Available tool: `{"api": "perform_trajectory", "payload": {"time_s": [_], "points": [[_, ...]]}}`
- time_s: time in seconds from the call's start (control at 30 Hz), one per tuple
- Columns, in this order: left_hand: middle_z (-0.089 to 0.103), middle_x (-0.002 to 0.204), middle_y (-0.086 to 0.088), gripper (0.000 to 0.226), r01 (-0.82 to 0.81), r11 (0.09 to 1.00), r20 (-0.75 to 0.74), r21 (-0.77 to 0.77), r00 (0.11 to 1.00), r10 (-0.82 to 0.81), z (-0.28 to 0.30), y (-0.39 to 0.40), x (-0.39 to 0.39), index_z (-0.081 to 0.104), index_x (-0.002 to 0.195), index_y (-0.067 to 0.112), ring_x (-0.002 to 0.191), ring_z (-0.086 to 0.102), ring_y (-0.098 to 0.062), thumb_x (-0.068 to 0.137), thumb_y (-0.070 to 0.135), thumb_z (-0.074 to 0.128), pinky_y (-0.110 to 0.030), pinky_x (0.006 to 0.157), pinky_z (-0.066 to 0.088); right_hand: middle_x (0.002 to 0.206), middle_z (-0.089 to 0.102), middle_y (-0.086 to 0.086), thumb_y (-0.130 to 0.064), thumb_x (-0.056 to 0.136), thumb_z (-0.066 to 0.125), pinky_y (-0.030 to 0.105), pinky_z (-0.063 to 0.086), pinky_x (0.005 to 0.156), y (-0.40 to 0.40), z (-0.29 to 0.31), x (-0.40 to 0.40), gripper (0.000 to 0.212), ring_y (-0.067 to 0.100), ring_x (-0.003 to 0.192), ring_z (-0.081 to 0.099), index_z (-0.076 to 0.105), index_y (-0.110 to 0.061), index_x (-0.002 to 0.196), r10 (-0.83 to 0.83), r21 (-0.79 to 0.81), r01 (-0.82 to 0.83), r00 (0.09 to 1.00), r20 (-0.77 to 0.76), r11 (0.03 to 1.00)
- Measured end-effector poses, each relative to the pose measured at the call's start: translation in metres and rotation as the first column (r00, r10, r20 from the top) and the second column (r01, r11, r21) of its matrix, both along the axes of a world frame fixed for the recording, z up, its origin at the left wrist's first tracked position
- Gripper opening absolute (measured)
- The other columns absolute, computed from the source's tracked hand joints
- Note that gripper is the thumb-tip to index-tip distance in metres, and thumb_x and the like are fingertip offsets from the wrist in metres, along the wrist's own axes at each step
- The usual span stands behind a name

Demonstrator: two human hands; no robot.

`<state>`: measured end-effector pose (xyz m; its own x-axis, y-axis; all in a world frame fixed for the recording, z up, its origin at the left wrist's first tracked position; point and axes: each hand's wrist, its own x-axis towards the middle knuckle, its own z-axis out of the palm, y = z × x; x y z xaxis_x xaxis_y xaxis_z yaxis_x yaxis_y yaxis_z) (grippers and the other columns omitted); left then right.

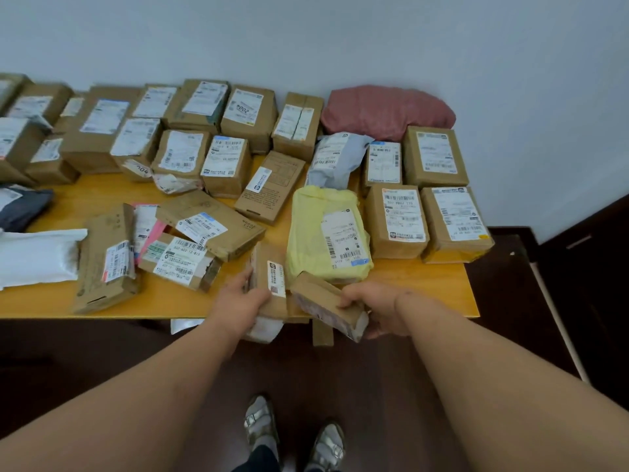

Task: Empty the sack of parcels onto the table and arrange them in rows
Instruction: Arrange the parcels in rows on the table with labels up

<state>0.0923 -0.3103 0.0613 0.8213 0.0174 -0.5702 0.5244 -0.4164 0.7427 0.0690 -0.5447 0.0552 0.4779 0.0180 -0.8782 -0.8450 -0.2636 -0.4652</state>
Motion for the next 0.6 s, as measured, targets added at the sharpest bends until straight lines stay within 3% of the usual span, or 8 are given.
{"api": "perform_trajectory", "payload": {"time_s": [0.1,0.2,0.3,0.4,0.47,0.6], "points": [[0.068,0.100,-0.011,0.014,-0.245,0.954,-0.151,-0.175,0.964,0.220,0.015,0.013,-0.006,0.060,0.109,0.018,0.077,0.065,-0.025,0.097,0.020,0.052,-0.032,0.062,0.051,0.096,0.067,0.008,-0.028,0.085,0.058,0.041,0.049,0.089,-0.005,0.011,-0.002,0.029,0.024,0.092,0.062,0.058,-0.018,0.112,-0.060,0.110,0.062,0.998,-0.022,0.992],[0.072,0.095,-0.016,0.020,-0.364,0.898,-0.242,-0.246,0.920,0.307,0.025,0.028,-0.010,0.061,0.107,0.010,0.076,0.066,-0.028,0.094,0.024,0.056,-0.039,0.072,0.054,0.092,0.068,0.009,-0.032,0.085,0.054,0.038,0.050,0.079,-0.009,0.023,0.002,0.028,0.027,0.088,0.063,0.056,-0.018,0.109,-0.094,0.167,0.094,0.996,-0.013,0.981],[0.076,0.084,-0.015,0.022,-0.393,0.832,-0.304,-0.391,0.909,0.286,0.041,0.028,-0.011,0.061,0.109,0.008,0.085,0.067,-0.033,0.092,0.022,0.056,-0.047,0.078,0.055,0.098,0.070,0.011,-0.034,0.083,0.052,0.044,0.049,0.093,-0.020,0.033,0.000,0.034,0.030,0.094,0.064,0.060,-0.017,0.110,-0.148,0.195,0.138,0.988,0.036,0.971],[0.075,0.102,-0.020,0.042,-0.395,0.764,-0.392,-0.510,0.897,0.203,0.052,0.017,-0.010,0.061,0.118,0.009,0.097,0.067,-0.038,0.078,0.023,0.061,-0.045,0.073,0.058,0.101,0.069,0.012,-0.036,0.085,0.049,0.047,0.043,0.103,-0.036,0.044,-0.007,0.033,0.031,0.097,0.063,0.062,-0.016,0.108,-0.192,0.182,0.176,0.979,0.069,0.967],[0.072,0.112,-0.022,0.053,-0.373,0.749,-0.434,-0.548,0.892,0.127,0.056,0.006,-0.011,0.062,0.123,0.007,0.102,0.067,-0.038,0.073,0.024,0.062,-0.045,0.074,0.058,0.100,0.068,0.011,-0.037,0.087,0.045,0.043,0.044,0.096,-0.050,0.050,-0.015,0.030,0.030,0.093,0.062,0.060,-0.017,0.103,-0.209,0.154,0.196,0.975,0.079,0.969],[0.069,0.119,-0.023,0.051,-0.309,0.777,-0.479,-0.548,0.878,0.011,0.057,-0.019,-0.019,0.063,0.125,0.005,0.101,0.066,-0.037,0.079,0.025,0.056,-0.047,0.085,0.054,0.100,0.070,0.011,-0.038,0.088,0.041,0.040,0.045,0.086,-0.081,0.056,-0.037,0.031,0.029,0.089,0.064,0.062,-0.017,0.098,-0.263,0.082,0.258,0.963,0.062,0.963]]}}
